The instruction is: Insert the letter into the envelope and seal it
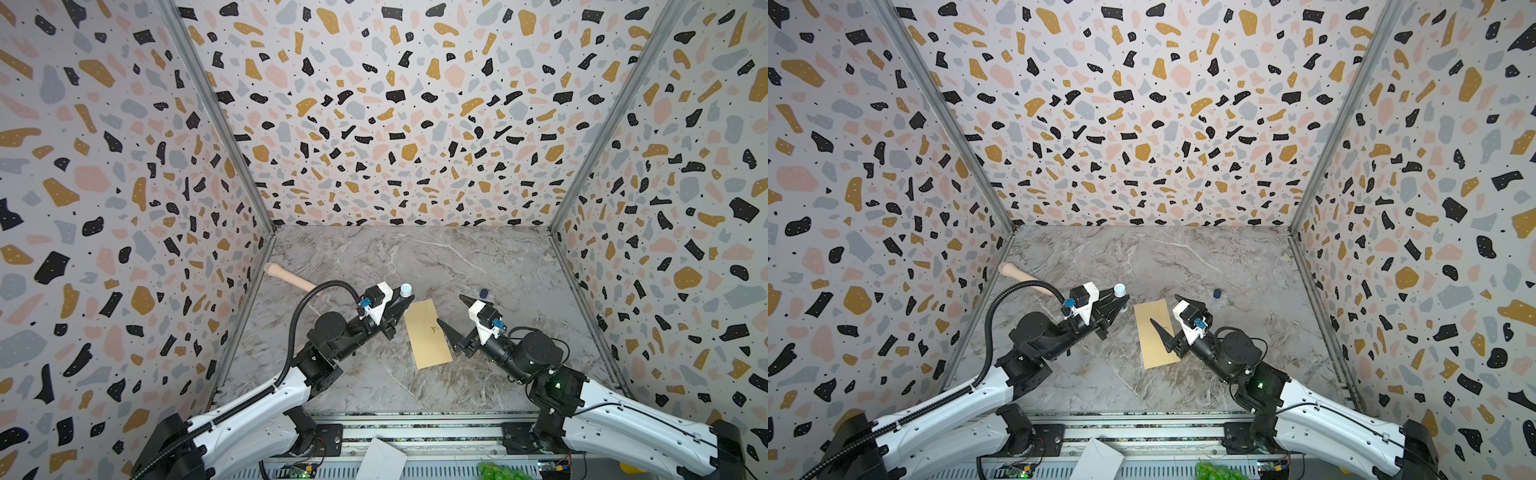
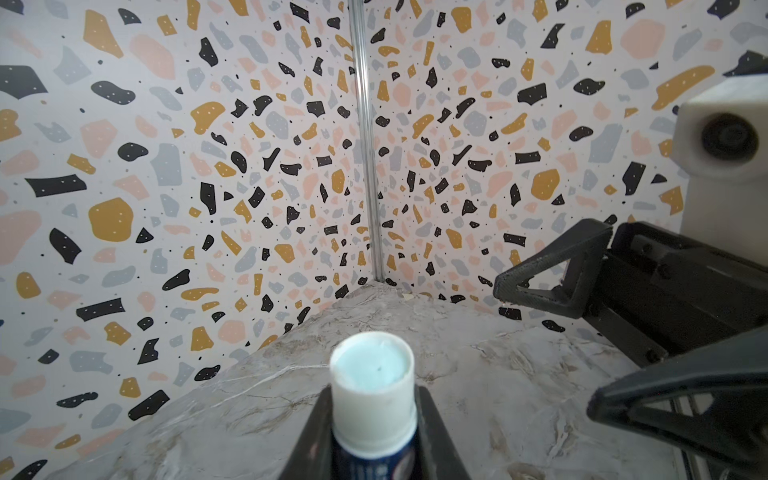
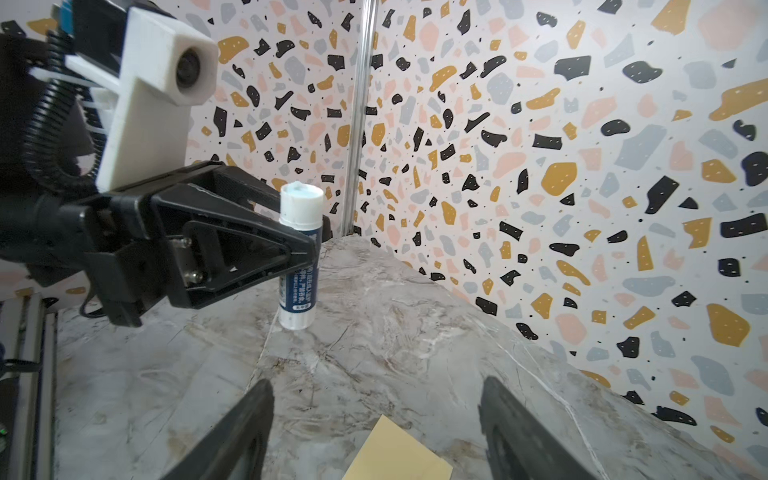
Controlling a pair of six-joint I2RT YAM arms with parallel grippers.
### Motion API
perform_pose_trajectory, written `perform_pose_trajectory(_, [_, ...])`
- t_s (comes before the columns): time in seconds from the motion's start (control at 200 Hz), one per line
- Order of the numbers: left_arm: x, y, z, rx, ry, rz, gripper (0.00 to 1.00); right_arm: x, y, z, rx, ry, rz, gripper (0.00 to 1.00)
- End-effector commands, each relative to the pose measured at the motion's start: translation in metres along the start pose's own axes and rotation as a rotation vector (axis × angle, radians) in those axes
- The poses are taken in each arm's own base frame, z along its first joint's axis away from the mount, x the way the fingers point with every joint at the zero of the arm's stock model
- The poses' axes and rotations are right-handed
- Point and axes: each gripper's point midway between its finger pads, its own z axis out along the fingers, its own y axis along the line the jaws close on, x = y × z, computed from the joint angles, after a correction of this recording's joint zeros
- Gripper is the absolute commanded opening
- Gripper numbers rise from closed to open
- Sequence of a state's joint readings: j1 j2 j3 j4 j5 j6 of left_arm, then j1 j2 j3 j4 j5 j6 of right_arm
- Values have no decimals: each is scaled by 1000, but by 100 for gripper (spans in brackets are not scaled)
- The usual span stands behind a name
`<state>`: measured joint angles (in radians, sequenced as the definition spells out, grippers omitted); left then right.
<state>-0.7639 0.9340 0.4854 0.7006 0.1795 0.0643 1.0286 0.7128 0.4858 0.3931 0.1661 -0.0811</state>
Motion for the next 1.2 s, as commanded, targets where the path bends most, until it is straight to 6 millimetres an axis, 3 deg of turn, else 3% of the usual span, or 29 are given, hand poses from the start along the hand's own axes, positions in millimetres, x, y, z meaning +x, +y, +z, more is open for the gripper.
perform_pose_trajectory(0.0, [-32,-7,-4,22,-134,178,0,5,11,-4,-73,20,32,79])
perform_pose_trajectory(0.35, [-35,-8,-4,27,-150,121,0,-7,15,2,-125,-1,78,79])
perform_pose_trajectory(0.531, [-47,12,2,-60,-152,-150,0,-15,13,7,-162,-17,159,79])
perform_pose_trajectory(0.671, [-39,24,12,-118,-63,-357,0,-26,10,13,-220,-7,245,79])
perform_pose_trajectory(0.761, [-38,8,12,-27,-48,-277,0,-34,3,21,-229,50,298,79])
perform_pose_trajectory(0.891, [-29,8,5,-40,-32,-164,0,-46,0,32,-235,176,345,79])
perform_pose_trajectory(1.191, [-3,8,14,-38,128,28,0,-37,0,61,-206,454,473,79])
